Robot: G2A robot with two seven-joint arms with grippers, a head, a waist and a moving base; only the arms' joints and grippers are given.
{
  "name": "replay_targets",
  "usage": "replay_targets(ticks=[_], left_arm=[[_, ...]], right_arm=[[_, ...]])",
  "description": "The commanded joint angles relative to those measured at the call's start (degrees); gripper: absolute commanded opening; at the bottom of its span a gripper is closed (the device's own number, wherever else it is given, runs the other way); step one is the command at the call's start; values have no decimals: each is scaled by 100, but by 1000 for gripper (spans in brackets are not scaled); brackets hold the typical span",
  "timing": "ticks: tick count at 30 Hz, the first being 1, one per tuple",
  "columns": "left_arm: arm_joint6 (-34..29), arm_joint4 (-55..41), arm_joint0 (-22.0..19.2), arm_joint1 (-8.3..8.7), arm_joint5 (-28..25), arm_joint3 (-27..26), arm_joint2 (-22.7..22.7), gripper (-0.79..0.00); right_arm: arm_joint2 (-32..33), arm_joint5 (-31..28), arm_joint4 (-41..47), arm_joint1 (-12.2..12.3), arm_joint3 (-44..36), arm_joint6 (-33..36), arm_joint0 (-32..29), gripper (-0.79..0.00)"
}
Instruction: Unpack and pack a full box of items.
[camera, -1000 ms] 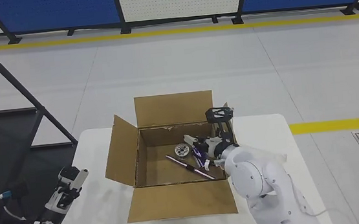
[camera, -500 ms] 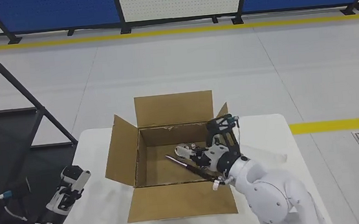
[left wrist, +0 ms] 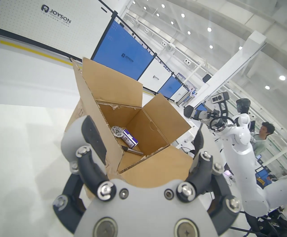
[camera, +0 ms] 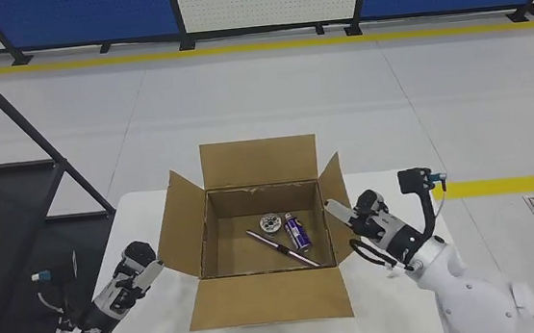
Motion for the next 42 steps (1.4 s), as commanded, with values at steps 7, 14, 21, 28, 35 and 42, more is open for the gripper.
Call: replay_targets(ticks=[7,14,21,28,35,42], left_arm=[[-195,-78,-71,-3,-39,-11,289,0],[-188,-70,-51,-6,-97,-62,409,0],[-132,-96,18,-5,-103,-17,414,0],[49,-535,214,19,-106,166,-25,0],[-195,-1295,217,63,30,541,-411,0],[-887,-1532,122,103,-80,400,-287,0]], right_arm=[[-80,-289,426,77,439,398,263,0],[-637,-740,905,96,973,649,688,0],[-1414,-644,743,41,1675,345,1288,0],[-1774,-493,663,12,2297,175,1680,0],[-1977,-379,664,-1,2779,113,1926,0],[-2069,-293,661,-2,3069,-13,2071,0]])
